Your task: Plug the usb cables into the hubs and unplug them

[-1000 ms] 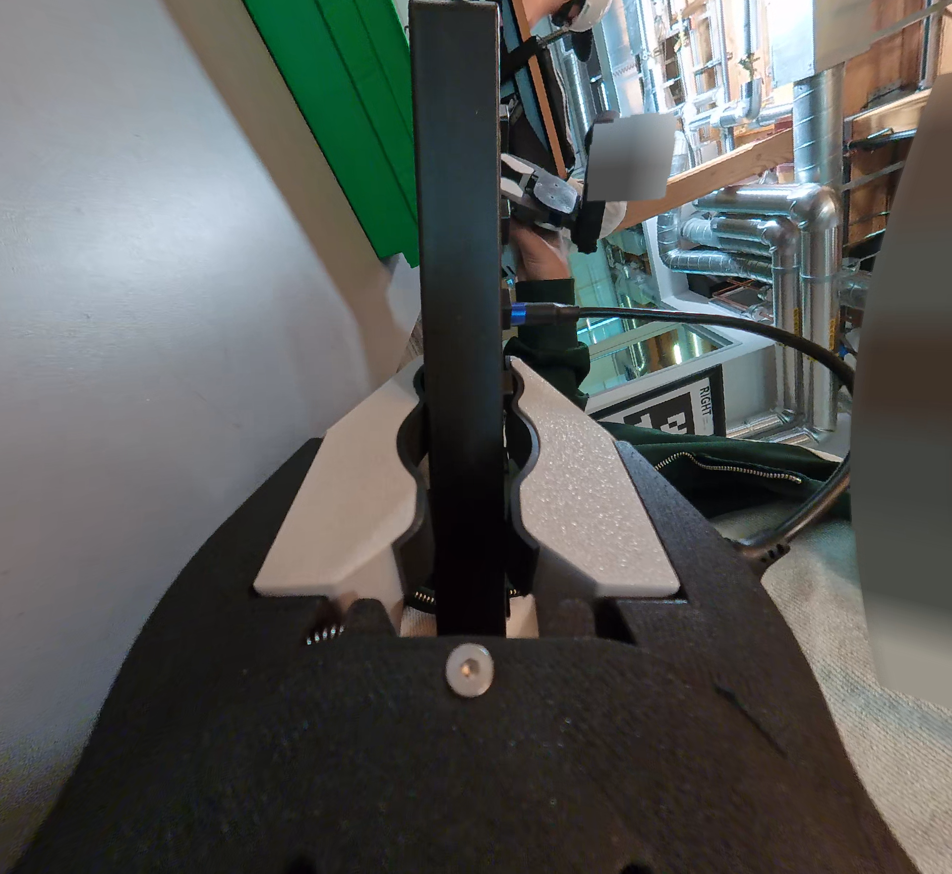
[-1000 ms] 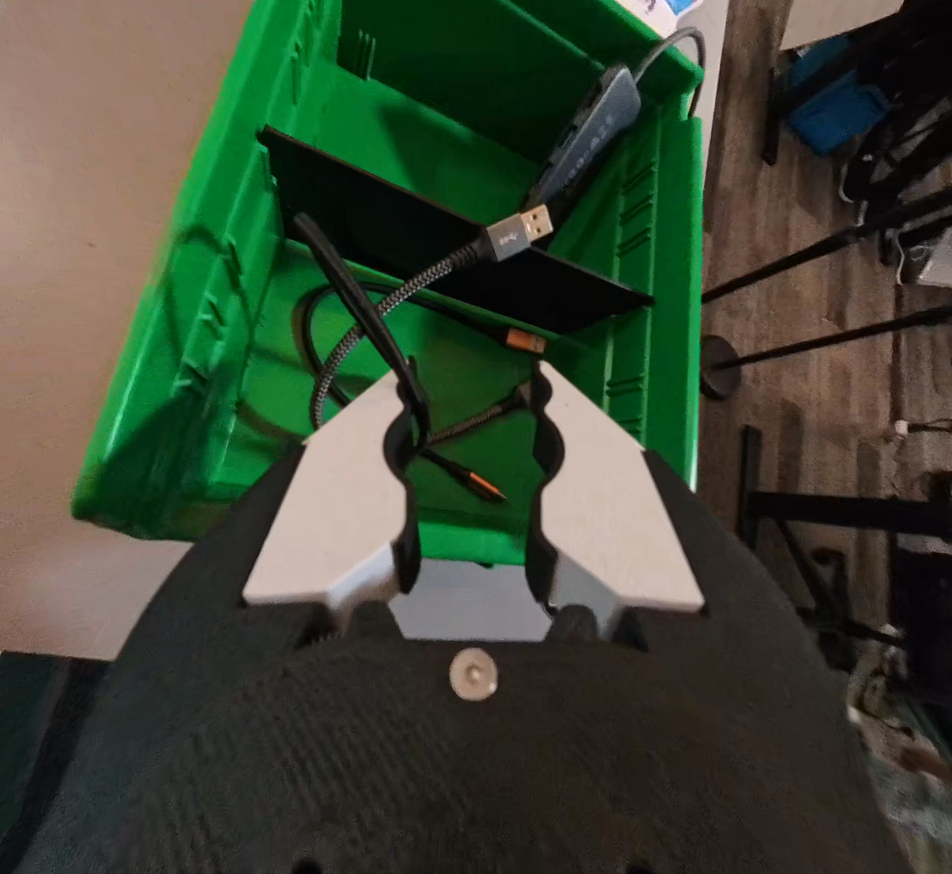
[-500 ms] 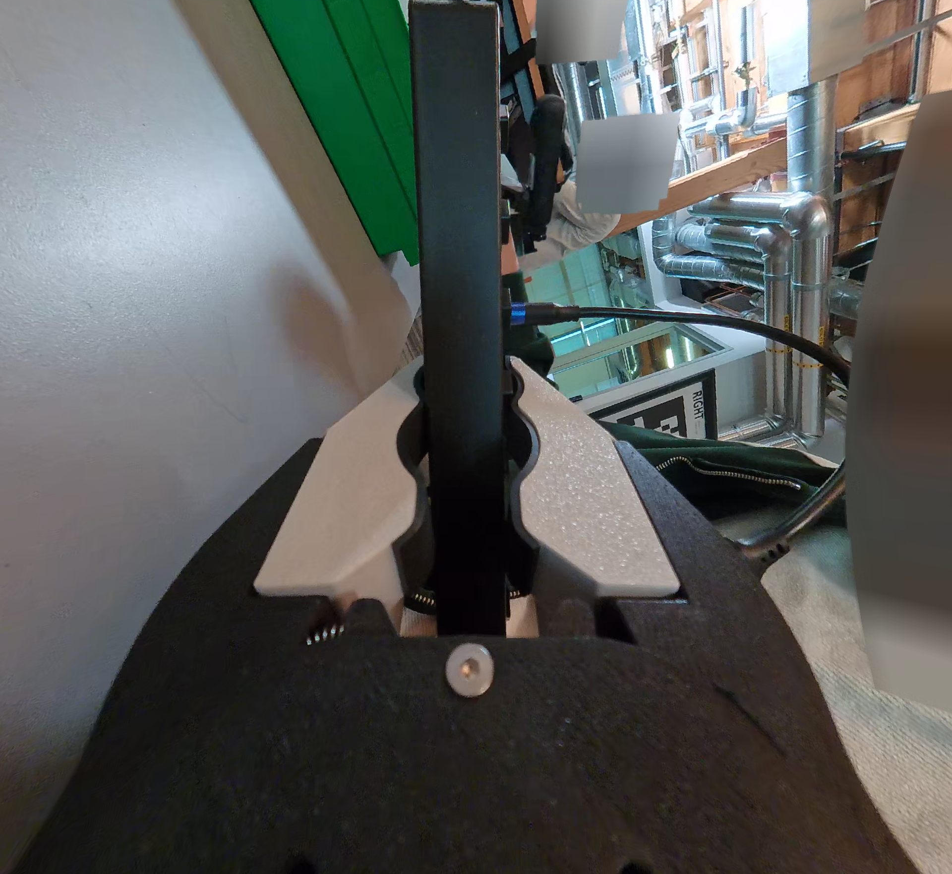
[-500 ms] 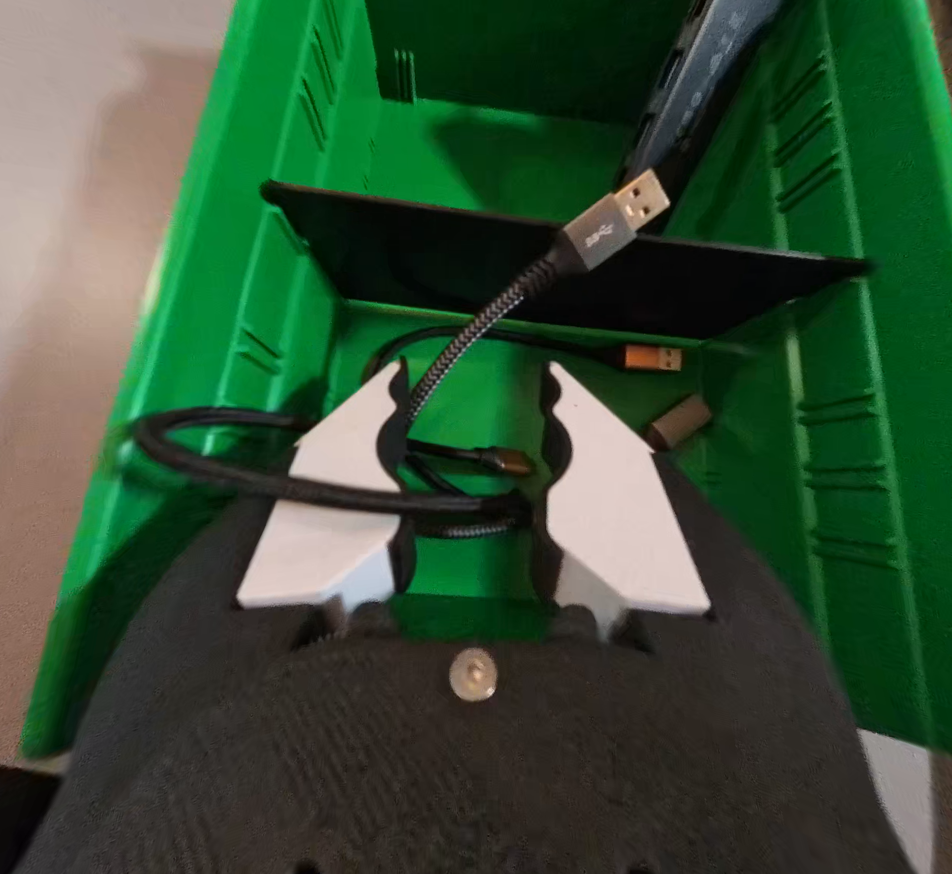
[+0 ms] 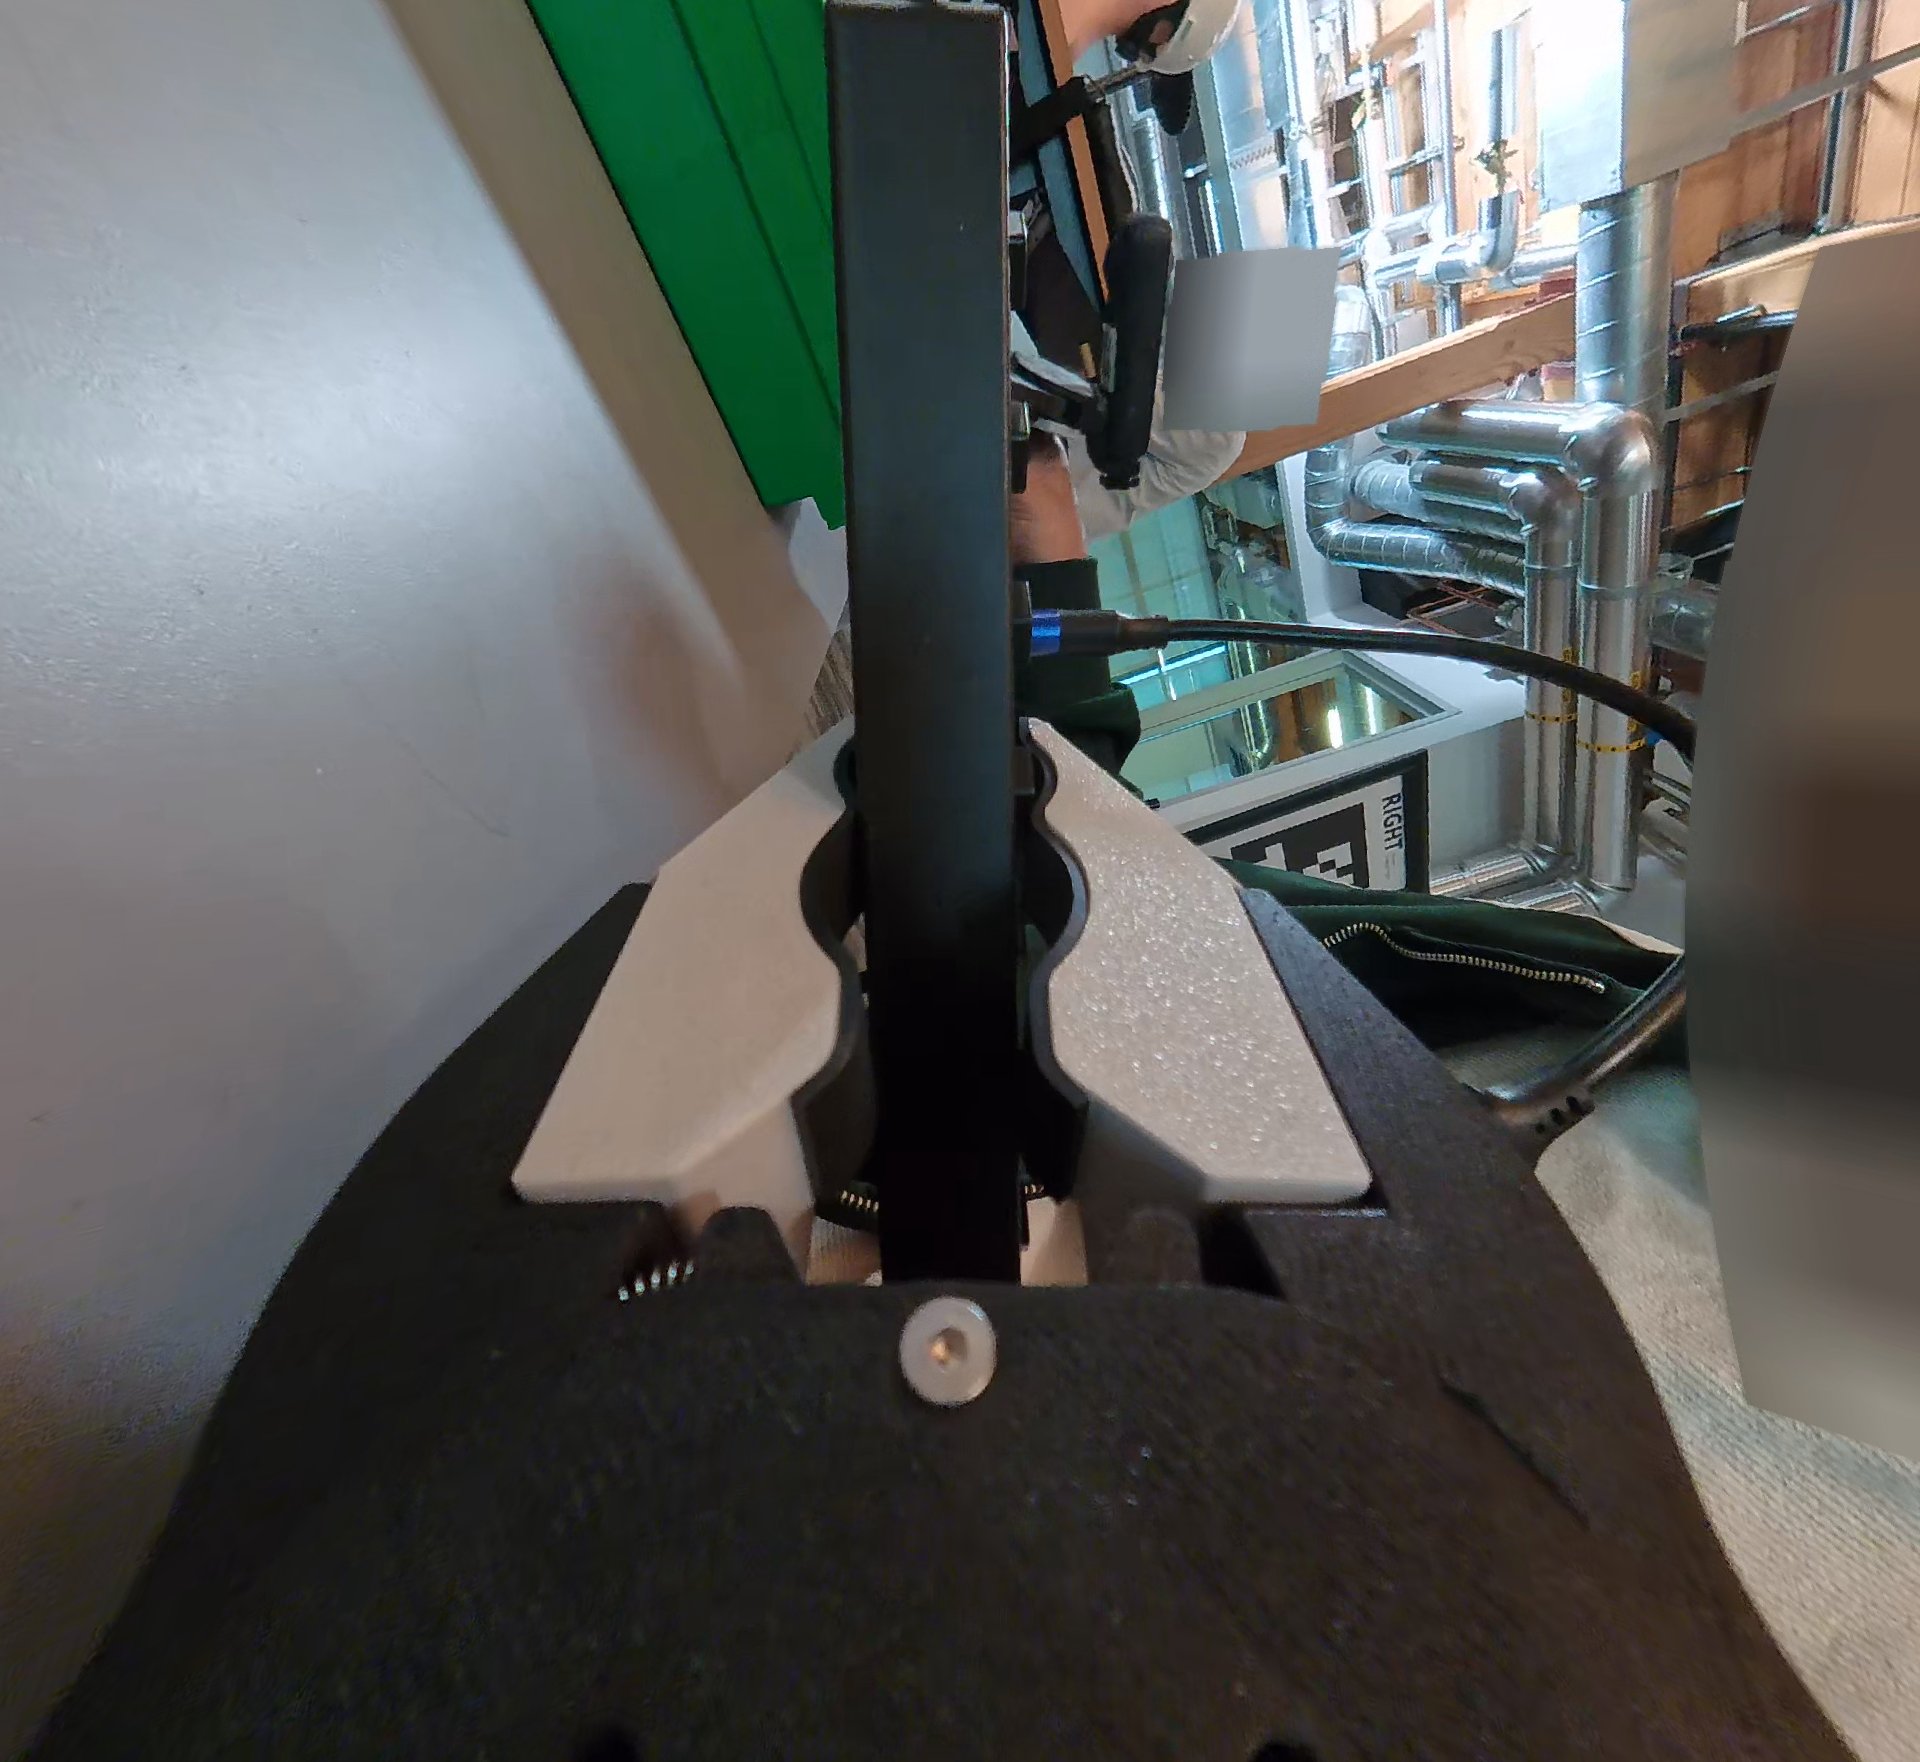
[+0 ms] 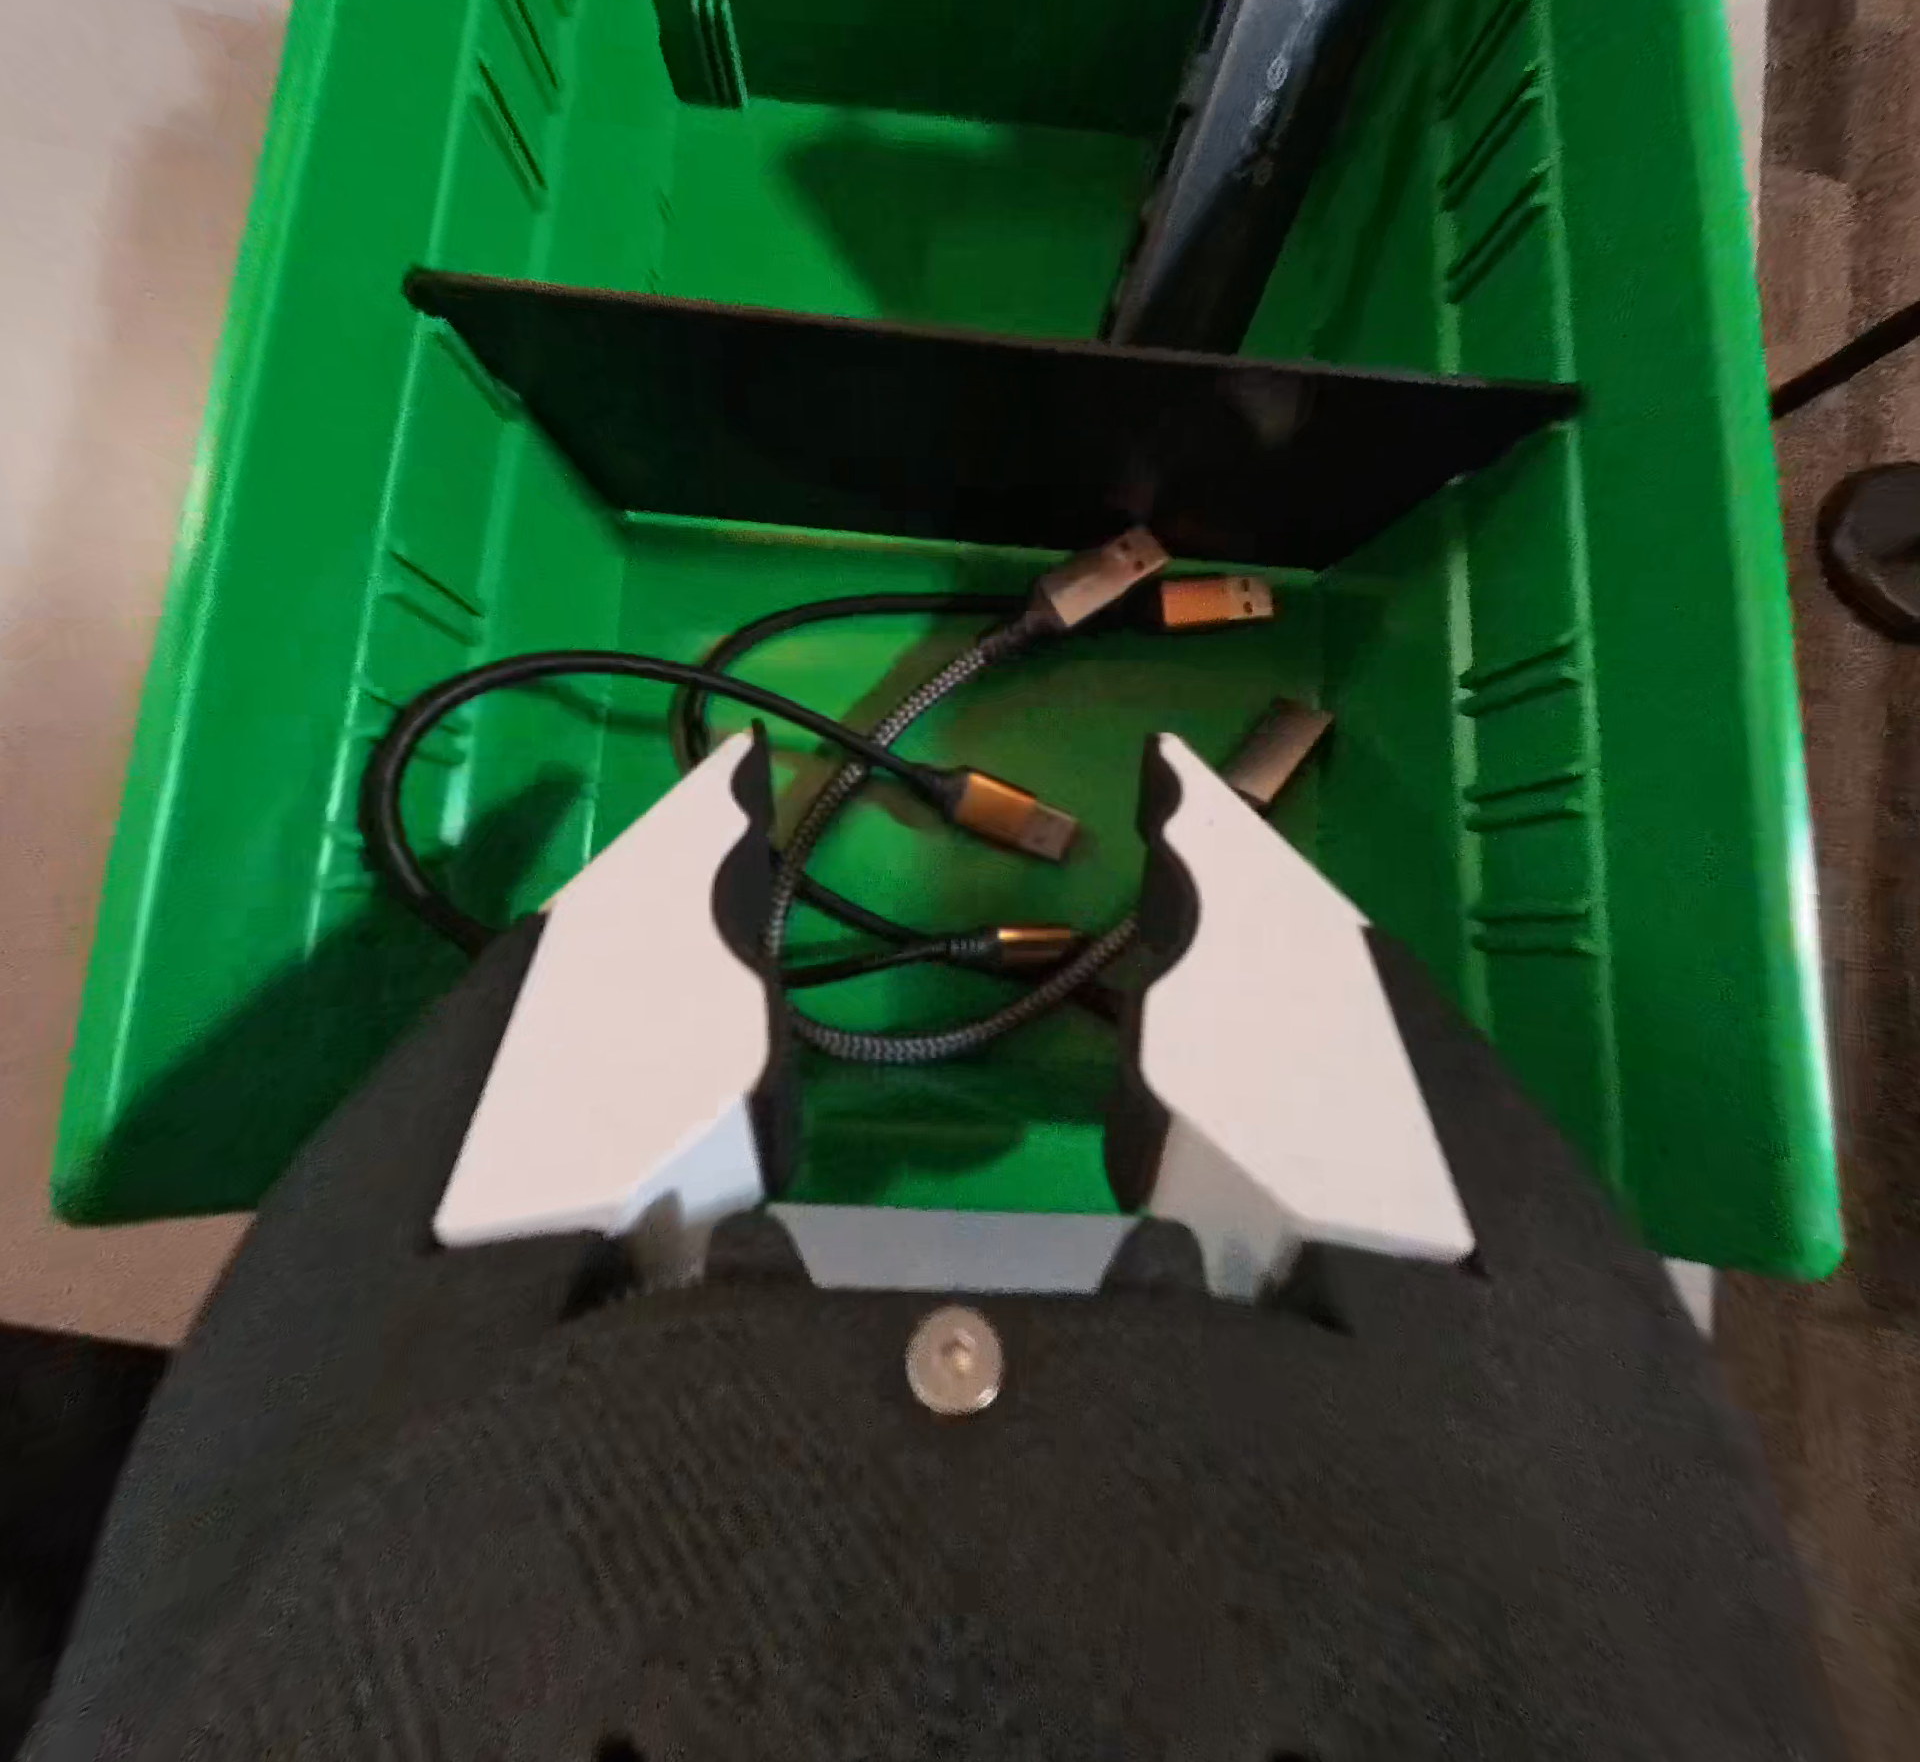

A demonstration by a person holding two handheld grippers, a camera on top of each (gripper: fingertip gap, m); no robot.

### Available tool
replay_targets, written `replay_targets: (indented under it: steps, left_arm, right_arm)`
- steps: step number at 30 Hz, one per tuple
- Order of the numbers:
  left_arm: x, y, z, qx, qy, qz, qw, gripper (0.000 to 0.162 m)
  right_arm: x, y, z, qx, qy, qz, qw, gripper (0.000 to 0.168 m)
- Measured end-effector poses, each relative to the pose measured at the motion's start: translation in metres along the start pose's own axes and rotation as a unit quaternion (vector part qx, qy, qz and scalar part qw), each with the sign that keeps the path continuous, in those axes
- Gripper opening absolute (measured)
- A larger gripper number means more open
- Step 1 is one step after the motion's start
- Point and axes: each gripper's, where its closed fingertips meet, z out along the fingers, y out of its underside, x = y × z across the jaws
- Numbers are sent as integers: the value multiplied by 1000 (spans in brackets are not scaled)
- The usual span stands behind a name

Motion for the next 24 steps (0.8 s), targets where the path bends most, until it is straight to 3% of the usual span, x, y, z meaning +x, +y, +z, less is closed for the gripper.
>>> replay_targets:
  steps: [1,7,12,17,21,24]
  left_arm:
    - [0,0,0,0,0,1,1000,23]
    - [0,-1,-1,1,0,1,1000,23]
    - [-1,-2,-2,3,-2,2,1000,23]
    - [-5,-7,-4,12,-12,13,1000,23]
    - [-6,-10,-8,17,-24,29,999,23]
    - [-5,-11,-9,16,-21,28,999,23]
  right_arm:
    - [1,0,0,-6,10,-14,1000,76]
    - [8,-23,-25,34,50,-34,998,76]
    - [-15,-69,-64,164,25,-43,985,62]
    - [-123,-108,-101,283,-138,-99,944,54]
    - [-240,-102,-110,319,-296,-161,886,30]
    - [-314,-80,-107,321,-406,-179,837,28]
